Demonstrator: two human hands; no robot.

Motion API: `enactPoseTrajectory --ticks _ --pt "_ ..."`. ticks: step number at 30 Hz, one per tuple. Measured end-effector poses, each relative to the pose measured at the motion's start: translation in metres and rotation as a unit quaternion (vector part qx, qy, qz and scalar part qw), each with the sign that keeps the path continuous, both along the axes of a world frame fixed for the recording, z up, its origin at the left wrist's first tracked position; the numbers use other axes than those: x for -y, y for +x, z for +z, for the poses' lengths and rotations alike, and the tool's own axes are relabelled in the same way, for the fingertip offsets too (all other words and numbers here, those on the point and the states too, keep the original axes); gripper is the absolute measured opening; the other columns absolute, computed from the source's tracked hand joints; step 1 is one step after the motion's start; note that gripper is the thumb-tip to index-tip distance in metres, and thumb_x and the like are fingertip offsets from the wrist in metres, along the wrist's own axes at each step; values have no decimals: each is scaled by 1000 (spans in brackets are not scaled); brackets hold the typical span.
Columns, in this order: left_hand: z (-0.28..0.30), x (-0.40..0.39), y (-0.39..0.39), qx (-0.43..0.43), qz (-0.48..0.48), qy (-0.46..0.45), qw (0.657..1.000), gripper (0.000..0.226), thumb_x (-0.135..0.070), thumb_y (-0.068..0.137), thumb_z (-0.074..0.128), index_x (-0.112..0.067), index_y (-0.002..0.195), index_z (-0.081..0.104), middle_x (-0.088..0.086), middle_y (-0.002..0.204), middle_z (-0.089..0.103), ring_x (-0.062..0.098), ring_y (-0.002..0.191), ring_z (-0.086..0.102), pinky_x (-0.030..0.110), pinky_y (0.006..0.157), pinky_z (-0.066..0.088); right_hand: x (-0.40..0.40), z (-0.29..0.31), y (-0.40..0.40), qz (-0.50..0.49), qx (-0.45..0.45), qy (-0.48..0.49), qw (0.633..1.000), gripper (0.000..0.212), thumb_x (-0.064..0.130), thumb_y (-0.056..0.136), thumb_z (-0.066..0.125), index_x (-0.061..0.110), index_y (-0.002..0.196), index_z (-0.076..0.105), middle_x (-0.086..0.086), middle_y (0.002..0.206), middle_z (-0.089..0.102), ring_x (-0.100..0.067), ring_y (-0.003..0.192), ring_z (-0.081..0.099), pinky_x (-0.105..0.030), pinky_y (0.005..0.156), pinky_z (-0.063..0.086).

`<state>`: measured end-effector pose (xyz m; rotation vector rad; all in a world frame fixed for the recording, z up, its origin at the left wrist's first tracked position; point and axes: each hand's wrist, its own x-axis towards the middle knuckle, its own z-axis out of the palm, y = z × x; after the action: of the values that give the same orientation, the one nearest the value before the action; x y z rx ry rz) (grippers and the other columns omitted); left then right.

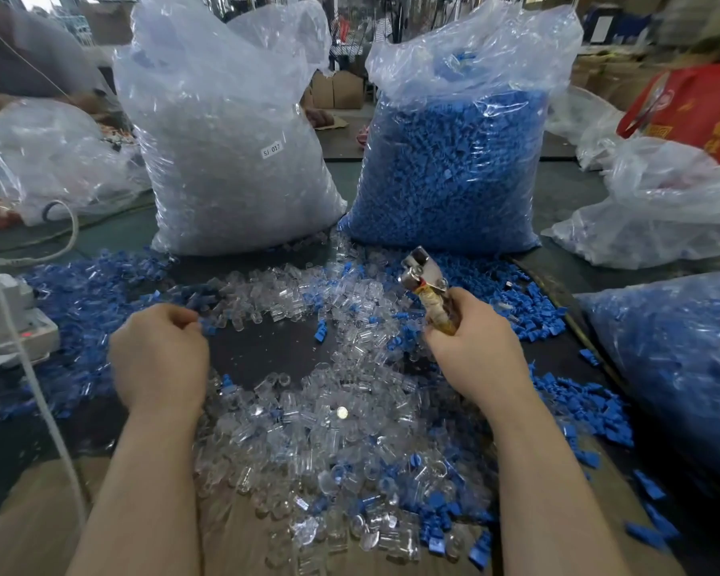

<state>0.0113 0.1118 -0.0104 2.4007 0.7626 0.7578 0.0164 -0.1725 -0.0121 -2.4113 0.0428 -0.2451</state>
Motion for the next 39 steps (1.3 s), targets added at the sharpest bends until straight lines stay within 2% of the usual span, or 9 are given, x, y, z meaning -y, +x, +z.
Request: enactPoseTrajectory --ticks 3,6,11,15,21,24,27,32,39 --pt "-6 -12 -1 -39 35 1 999 14 -9 89 66 -9 98 77 24 99 70 44 99 61 49 80 52 3 1 0 -25 -21 -24 999 11 33 90 54 33 99 48 10 80 59 -16 70 56 -35 60 43" --pt "-10 -17 -3 -72 47 -4 996 12 -5 88 67 -8 96 77 24 103 68 45 98 60 48 78 51 7 1 -1 -75 -45 -114 990 15 31 92 51 30 107 46 2 88 62 -26 77 57 -39 73 48" --pt "-9 -15 -3 -116 43 2 992 15 -6 89 67 -7 101 76 25 108 67 44 100 60 48 80 51 12 0 -4 -170 -92 -125 973 13 25 88 56 21 97 47 0 73 51 -18 60 45 -28 50 32" --pt "-1 -2 0 -160 32 62 985 31 -19 91 67 -11 120 68 23 118 62 44 107 57 47 79 50 16 3 -4 -180 -133 -124 967 13 25 86 60 17 88 51 -2 72 51 -18 58 44 -25 47 27" --pt "9 37 7 -107 -130 -3 986 13 -24 89 69 -27 101 73 -5 97 70 17 86 57 30 74 44 8 2 -1 -75 -164 -128 975 8 25 81 62 19 81 55 -3 75 59 -22 66 56 -27 51 35" --pt "6 57 7 -102 -221 1 970 20 -22 91 66 -25 110 71 -4 105 71 13 88 58 29 80 45 6 2 -2 -69 -154 -148 975 10 25 80 63 20 79 54 -2 73 57 -21 65 54 -26 49 33" --pt "-3 70 9 -137 -291 36 946 29 -21 95 60 -25 124 65 -2 120 63 16 103 59 34 92 48 4 3 -3 -67 -144 -156 975 14 28 82 65 20 78 54 -1 72 57 -18 62 52 -26 48 30" --pt "-7 79 10 -151 -334 24 930 25 -22 96 59 -29 120 65 -6 108 53 16 99 58 34 91 49 1 3 -2 -55 -139 -161 976 20 31 84 66 19 76 53 -1 69 56 -17 60 52 -25 47 28" --pt "-9 83 7 -154 -367 -11 917 19 -32 91 67 -31 109 62 -7 103 58 9 90 57 26 82 46 1 -4 0 -49 -137 -133 980 16 29 82 64 19 76 53 -2 71 57 -19 62 53 -26 48 30"
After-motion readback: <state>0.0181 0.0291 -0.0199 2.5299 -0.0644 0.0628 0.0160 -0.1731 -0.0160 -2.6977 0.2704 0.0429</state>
